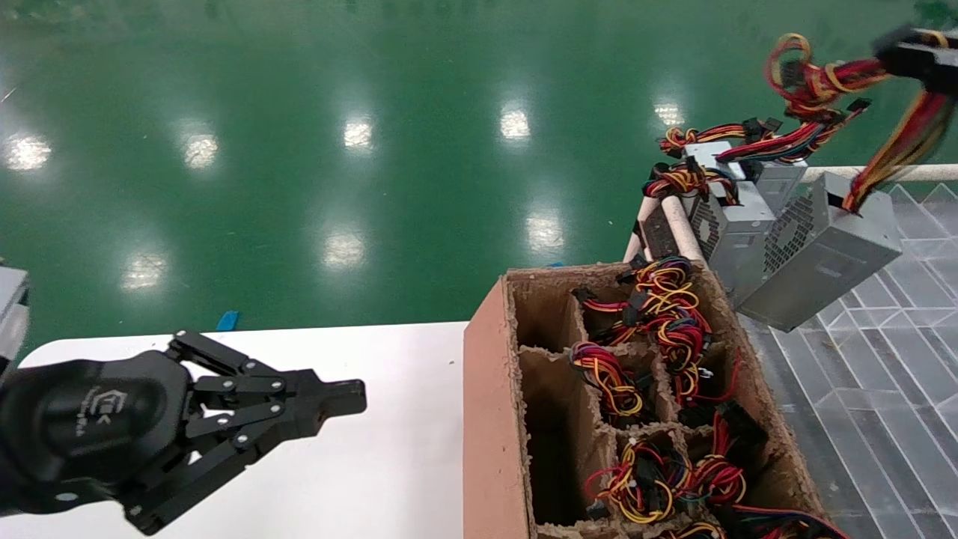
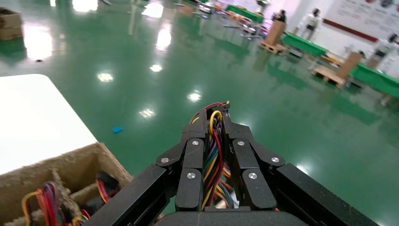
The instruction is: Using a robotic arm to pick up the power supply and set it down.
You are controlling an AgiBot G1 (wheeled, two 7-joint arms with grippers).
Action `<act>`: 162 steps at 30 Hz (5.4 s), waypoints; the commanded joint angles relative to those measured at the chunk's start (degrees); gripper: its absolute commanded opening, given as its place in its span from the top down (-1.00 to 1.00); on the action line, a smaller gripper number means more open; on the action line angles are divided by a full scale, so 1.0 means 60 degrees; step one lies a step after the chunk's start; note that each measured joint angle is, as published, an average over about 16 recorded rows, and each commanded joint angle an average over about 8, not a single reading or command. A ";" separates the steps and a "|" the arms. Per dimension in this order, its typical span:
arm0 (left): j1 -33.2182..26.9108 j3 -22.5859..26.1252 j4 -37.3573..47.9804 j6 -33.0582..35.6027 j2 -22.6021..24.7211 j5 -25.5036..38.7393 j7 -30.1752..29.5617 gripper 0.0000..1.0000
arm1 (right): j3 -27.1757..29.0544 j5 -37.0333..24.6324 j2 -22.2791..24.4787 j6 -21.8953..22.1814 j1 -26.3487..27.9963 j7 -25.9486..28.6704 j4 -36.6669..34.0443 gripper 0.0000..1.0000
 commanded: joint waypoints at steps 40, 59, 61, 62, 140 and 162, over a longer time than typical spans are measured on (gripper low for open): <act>0.0000 0.0001 0.0000 0.0000 0.0000 0.0000 0.0000 1.00 | -0.0135 -0.0109 -0.0873 0.1206 -0.0042 -0.1193 -0.2978 1.00; 0.0000 0.0001 0.0000 0.0000 0.0000 -0.0001 0.0000 1.00 | -0.0223 -0.0242 -0.1074 0.2057 0.0155 -0.1296 -0.3313 1.00; 0.0000 0.0001 0.0000 0.0000 0.0000 -0.0001 0.0001 1.00 | -0.0228 -0.0249 -0.1129 0.2234 0.0130 -0.1302 -0.3370 1.00; 0.0000 0.0001 0.0000 0.0000 0.0000 -0.0001 0.0001 1.00 | -0.0227 -0.0247 -0.1160 0.2332 0.0112 -0.1304 -0.3401 1.00; -0.0001 0.0002 0.0000 -0.0001 -0.0001 -0.0002 0.0001 -0.21 | 0.1109 0.0958 -0.2799 0.3826 -0.1859 -0.0355 -0.1118 -1.00; -0.0001 0.0003 0.0000 -0.0001 -0.0001 -0.0002 0.0001 -1.00 | 0.2303 0.1126 -0.2038 0.2439 -0.4543 0.1415 0.3384 -1.00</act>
